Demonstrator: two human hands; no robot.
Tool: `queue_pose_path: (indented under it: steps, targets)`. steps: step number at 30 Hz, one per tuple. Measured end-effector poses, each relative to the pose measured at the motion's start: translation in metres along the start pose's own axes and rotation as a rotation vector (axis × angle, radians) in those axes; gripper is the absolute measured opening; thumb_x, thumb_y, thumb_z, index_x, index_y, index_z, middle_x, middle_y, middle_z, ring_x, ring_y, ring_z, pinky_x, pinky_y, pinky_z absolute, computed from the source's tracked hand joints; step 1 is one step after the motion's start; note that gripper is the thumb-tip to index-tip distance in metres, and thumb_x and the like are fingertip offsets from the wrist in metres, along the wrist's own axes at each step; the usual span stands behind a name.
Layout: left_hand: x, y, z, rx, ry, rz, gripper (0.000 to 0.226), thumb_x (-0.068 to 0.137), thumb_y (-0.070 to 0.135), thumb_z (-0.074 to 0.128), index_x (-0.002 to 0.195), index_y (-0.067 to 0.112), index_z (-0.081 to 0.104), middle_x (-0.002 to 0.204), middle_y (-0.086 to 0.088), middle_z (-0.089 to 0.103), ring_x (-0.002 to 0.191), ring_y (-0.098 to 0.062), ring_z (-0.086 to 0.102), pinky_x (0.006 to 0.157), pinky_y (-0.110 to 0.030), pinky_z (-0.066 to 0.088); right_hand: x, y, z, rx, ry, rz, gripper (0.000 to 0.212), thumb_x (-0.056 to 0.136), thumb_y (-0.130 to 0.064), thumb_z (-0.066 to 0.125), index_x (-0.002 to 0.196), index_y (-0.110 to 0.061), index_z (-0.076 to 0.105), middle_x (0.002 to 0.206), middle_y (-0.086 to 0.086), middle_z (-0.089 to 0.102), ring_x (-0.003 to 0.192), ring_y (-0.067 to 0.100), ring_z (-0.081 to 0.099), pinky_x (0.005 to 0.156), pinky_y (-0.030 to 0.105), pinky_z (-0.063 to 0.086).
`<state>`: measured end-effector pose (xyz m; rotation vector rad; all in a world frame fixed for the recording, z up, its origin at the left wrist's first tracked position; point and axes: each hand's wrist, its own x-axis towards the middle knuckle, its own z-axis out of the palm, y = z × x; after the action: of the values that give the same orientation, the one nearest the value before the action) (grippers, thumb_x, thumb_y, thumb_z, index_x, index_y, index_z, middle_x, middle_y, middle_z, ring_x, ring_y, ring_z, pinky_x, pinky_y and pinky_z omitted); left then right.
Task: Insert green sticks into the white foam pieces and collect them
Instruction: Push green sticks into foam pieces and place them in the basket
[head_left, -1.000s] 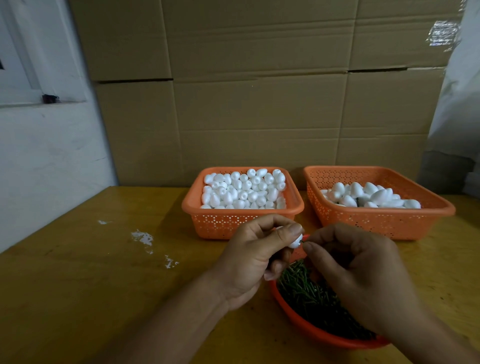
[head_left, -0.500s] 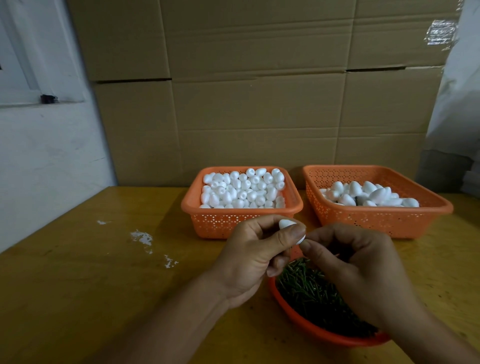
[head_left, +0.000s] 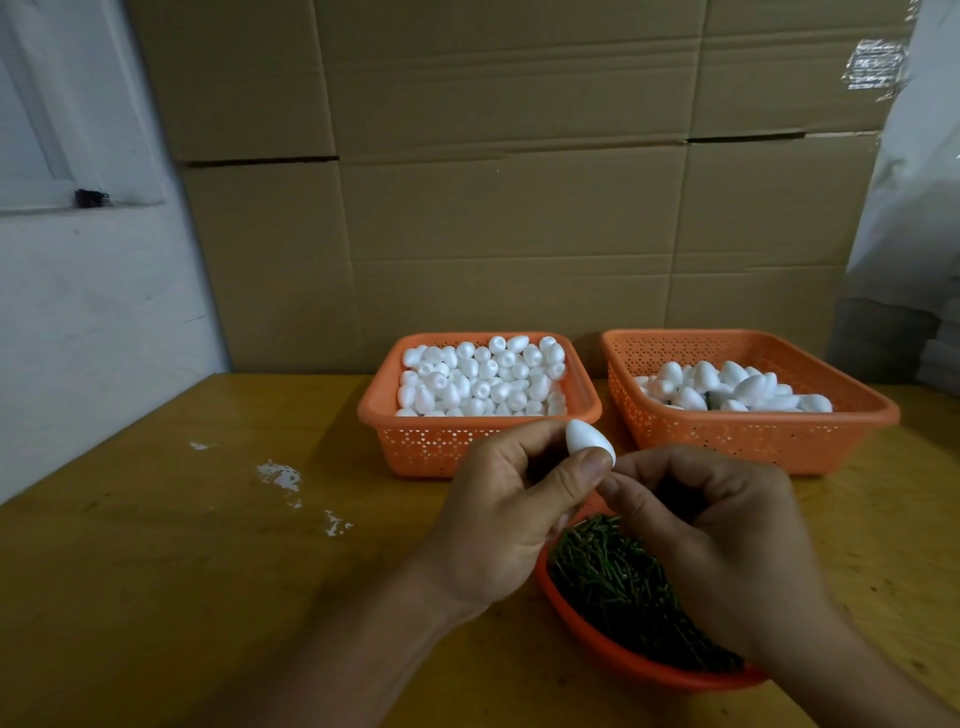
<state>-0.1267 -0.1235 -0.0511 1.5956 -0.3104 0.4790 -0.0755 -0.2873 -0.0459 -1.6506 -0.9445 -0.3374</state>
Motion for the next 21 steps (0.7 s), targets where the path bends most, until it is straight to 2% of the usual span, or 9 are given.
queue_pose_path:
  steps: [5, 8, 11, 16, 19, 21]
  targets:
    - [-0.0012, -0.0011, 0.0036, 0.036, 0.024, 0.041, 0.024, 0.097, 0.027, 0.061, 0.088, 0.005, 0.064, 0.058, 0.001, 0.046, 0.053, -0.010, 0.041, 0.050, -0.019, 0.036, -0.0028, 0.0024, 0.0037, -0.006, 0.025, -0.009, 0.013, 0.081, -0.042, 0.067, 0.079, -0.032, 0.076, 0.062, -0.008, 0.070, 0.048, 0.012, 0.061, 0.042, 0.027, 0.048]
    - [-0.0017, -0.0015, 0.0047, 0.053, 0.028, 0.046, 0.025, 0.098, 0.026, 0.060, 0.086, 0.005, 0.063, 0.057, 0.003, 0.046, 0.052, -0.010, 0.041, 0.050, -0.019, 0.036, -0.0032, 0.0054, 0.0042, 0.022, 0.006, -0.012, 0.012, 0.083, -0.038, 0.069, 0.081, -0.028, 0.077, 0.063, -0.004, 0.070, 0.048, 0.010, 0.059, 0.043, 0.020, 0.044]
    - [-0.0025, -0.0018, 0.0050, 0.064, 0.033, 0.049, 0.023, 0.096, 0.033, 0.061, 0.086, 0.013, 0.064, 0.057, 0.006, 0.047, 0.053, -0.008, 0.043, 0.051, -0.019, 0.037, -0.0037, 0.0060, 0.0046, 0.062, -0.015, -0.017, 0.010, 0.084, -0.034, 0.070, 0.081, -0.028, 0.077, 0.063, -0.004, 0.071, 0.047, 0.008, 0.058, 0.044, 0.019, 0.043]
    - [-0.0035, -0.0039, 0.0063, 0.106, 0.037, 0.059, 0.015, 0.095, 0.041, 0.060, 0.086, 0.030, 0.065, 0.061, 0.008, 0.053, 0.055, -0.007, 0.050, 0.051, -0.017, 0.040, -0.0007, 0.0017, 0.0060, 0.145, -0.043, -0.055, 0.009, 0.085, -0.023, 0.068, 0.079, -0.025, 0.074, 0.064, -0.018, 0.072, 0.054, -0.002, 0.066, 0.052, 0.006, 0.045]
    - [-0.0034, -0.0051, 0.0066, 0.113, 0.031, 0.045, 0.016, 0.093, 0.045, 0.061, 0.086, 0.032, 0.065, 0.060, 0.008, 0.053, 0.054, -0.009, 0.051, 0.050, -0.017, 0.040, 0.0010, -0.0006, 0.0056, 0.154, -0.051, -0.016, 0.010, 0.083, -0.026, 0.066, 0.078, -0.021, 0.074, 0.065, -0.013, 0.073, 0.056, -0.002, 0.067, 0.053, 0.006, 0.046]
    - [-0.0028, -0.0057, 0.0068, 0.105, 0.033, 0.023, 0.016, 0.090, 0.048, 0.064, 0.093, 0.032, 0.066, 0.061, 0.008, 0.053, 0.053, -0.008, 0.049, 0.048, -0.017, 0.039, 0.0025, 0.0002, 0.0043, 0.120, -0.039, 0.041, 0.014, 0.081, -0.033, 0.066, 0.079, -0.023, 0.074, 0.067, -0.005, 0.073, 0.055, 0.004, 0.066, 0.051, 0.012, 0.047]
